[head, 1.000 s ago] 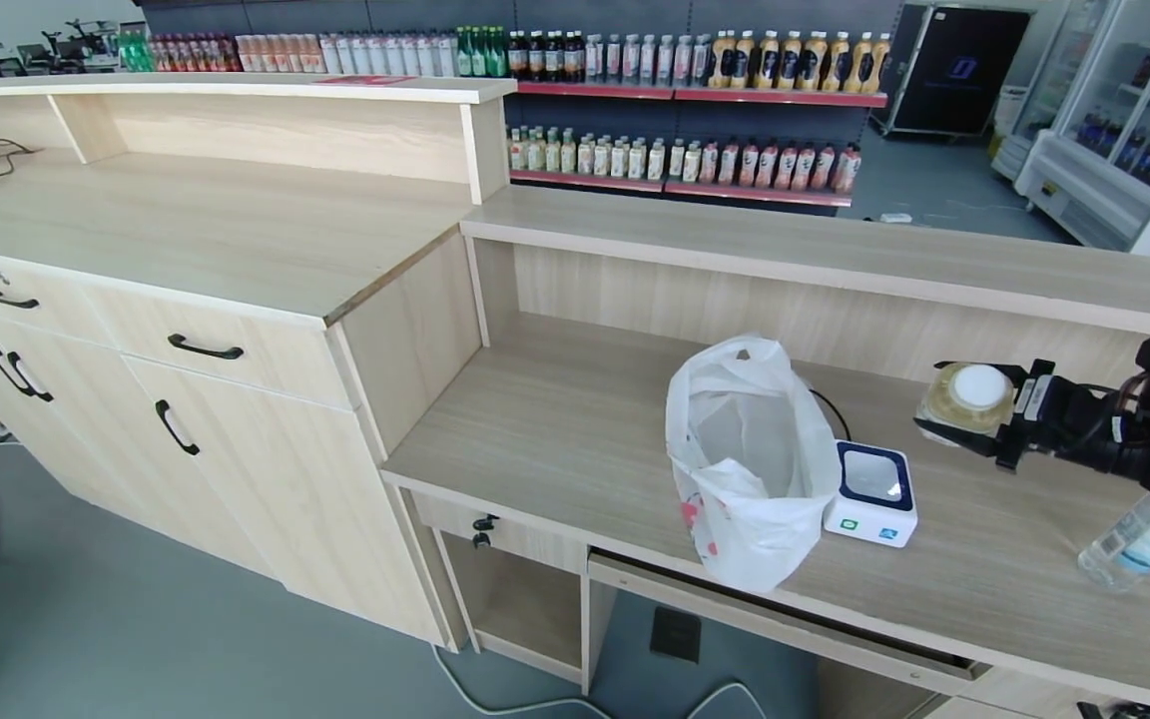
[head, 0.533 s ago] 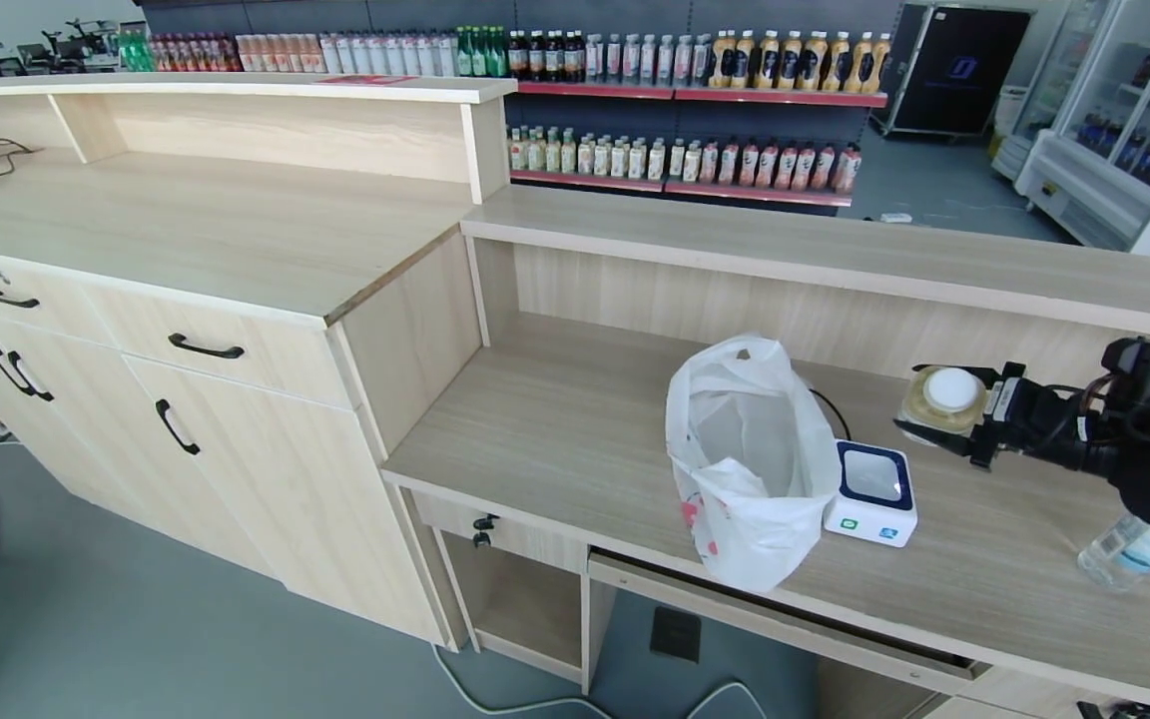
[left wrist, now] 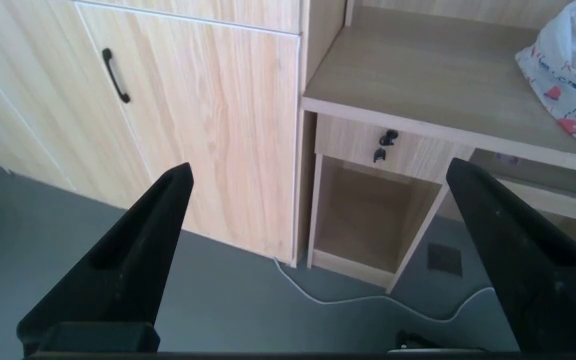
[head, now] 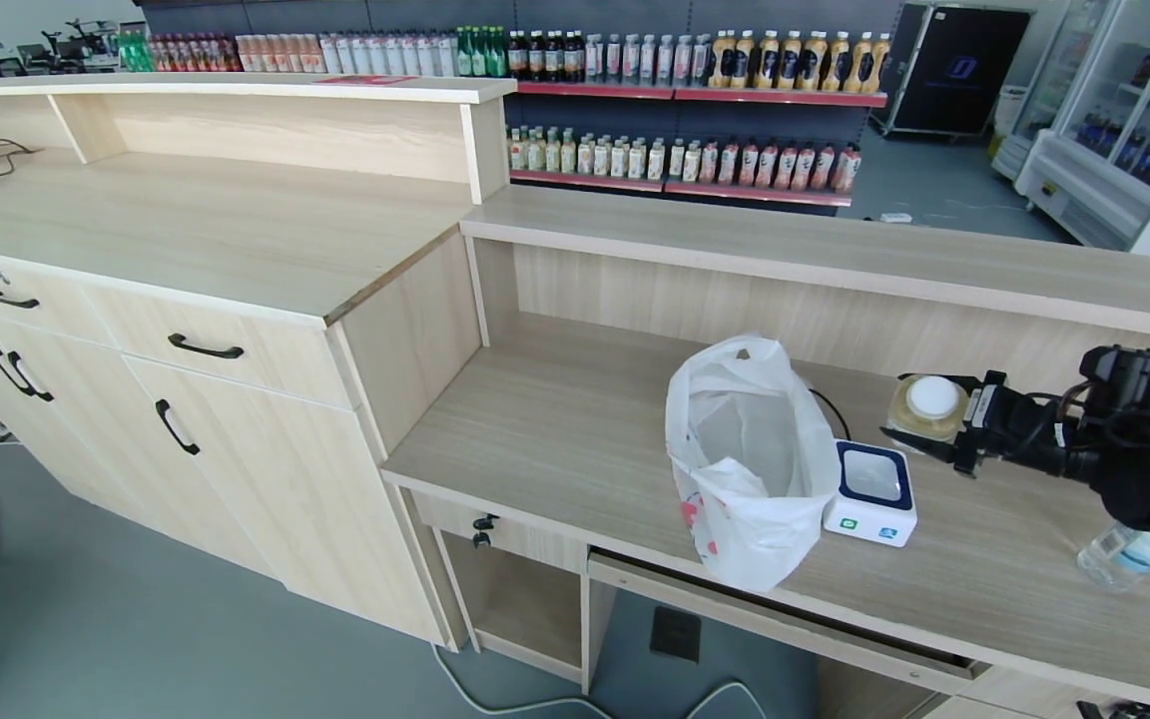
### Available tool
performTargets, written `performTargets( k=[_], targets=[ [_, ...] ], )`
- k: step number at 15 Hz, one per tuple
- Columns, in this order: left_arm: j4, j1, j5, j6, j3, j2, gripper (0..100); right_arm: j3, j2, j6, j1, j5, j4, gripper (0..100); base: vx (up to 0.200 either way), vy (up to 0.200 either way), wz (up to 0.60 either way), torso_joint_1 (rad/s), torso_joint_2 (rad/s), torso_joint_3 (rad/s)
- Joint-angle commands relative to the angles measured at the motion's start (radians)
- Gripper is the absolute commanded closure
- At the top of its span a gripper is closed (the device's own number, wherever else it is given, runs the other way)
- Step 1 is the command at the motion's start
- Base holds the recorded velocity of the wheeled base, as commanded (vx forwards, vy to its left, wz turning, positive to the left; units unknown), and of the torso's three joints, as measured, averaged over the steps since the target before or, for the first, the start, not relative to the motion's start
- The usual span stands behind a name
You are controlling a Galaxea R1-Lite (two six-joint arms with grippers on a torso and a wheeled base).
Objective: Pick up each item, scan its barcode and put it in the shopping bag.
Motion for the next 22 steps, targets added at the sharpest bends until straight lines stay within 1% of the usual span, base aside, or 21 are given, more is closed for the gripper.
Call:
performTargets(
  k=[1, 7, 10, 20, 21, 22],
  targets=[
    [0.0, 0.0, 0.0, 0.0, 0.0, 0.0, 0, 0.002, -0.001, -0.001, 0.0, 0.001, -0.001, 100, 0.0, 0.0, 0.0, 0.0, 0.0, 0.0],
    [0.0, 0.0, 0.0, 0.0, 0.0, 0.0, 0, 0.003, 0.008, -0.01, 0.007, -0.005, -0.001, 100, 0.0, 0.0, 0.0, 0.0, 0.0, 0.0],
    [0.0, 0.0, 0.0, 0.0, 0.0, 0.0, 0, -0.005, 0.016, -0.012, 0.022, -0.03, -0.002, 100, 0.0, 0.0, 0.0, 0.0, 0.0, 0.0],
    [0.0, 0.0, 0.0, 0.0, 0.0, 0.0, 0, -0.005, 0.025, -0.01, 0.025, -0.047, -0.016, 100, 0.0, 0.0, 0.0, 0.0, 0.0, 0.0],
    [0.0, 0.0, 0.0, 0.0, 0.0, 0.0, 0, -0.008, 0.004, 0.01, 0.04, -0.048, -0.013, 100, 0.0, 0.0, 0.0, 0.0, 0.0, 0.0],
    [0.0, 0.0, 0.0, 0.0, 0.0, 0.0, 0, -0.005, -0.081, 0.116, 0.071, -0.05, -0.004, 100, 0.0, 0.0, 0.0, 0.0, 0.0, 0.0]
  ],
)
